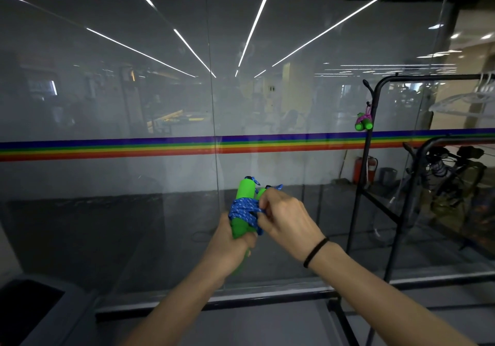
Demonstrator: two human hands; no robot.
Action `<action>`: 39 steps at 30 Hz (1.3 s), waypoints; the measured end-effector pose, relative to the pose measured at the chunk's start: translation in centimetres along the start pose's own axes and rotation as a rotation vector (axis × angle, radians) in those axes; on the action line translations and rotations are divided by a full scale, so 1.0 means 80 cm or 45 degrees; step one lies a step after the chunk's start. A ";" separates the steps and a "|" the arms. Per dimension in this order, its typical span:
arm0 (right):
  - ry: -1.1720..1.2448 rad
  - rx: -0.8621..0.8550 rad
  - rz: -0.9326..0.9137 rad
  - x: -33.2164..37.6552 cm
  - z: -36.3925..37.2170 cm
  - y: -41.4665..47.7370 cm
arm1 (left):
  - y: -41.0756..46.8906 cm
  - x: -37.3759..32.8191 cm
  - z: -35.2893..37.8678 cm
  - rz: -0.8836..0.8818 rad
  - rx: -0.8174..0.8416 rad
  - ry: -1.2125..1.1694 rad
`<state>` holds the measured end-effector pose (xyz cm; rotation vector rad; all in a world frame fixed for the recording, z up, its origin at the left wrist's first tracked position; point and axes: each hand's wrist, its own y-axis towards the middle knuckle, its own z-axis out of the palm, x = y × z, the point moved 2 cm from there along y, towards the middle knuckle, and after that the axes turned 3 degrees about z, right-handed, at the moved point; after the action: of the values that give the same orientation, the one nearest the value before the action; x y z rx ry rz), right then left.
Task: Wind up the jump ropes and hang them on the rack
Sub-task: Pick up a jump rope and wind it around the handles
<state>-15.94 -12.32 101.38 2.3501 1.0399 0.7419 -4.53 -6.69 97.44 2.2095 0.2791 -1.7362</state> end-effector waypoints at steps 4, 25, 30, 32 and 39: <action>-0.161 -0.082 0.054 0.007 0.012 0.001 | -0.001 -0.005 0.004 0.002 0.042 -0.055; 0.422 -0.060 0.025 -0.009 -0.004 -0.002 | 0.009 0.006 -0.026 -0.507 0.432 -0.553; 0.823 -0.280 0.317 -0.012 0.004 0.007 | 0.014 -0.002 -0.019 -0.585 0.455 -0.698; 1.054 -0.330 0.393 -0.016 -0.002 0.012 | 0.013 -0.002 -0.020 -0.595 0.488 -0.766; 1.518 -0.500 0.564 -0.039 -0.040 0.001 | -0.008 0.005 -0.034 -0.560 0.707 -0.980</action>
<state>-19.72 -14.18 102.95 1.6781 0.6022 2.4070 -2.20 -5.10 97.55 1.6398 0.0977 -3.0472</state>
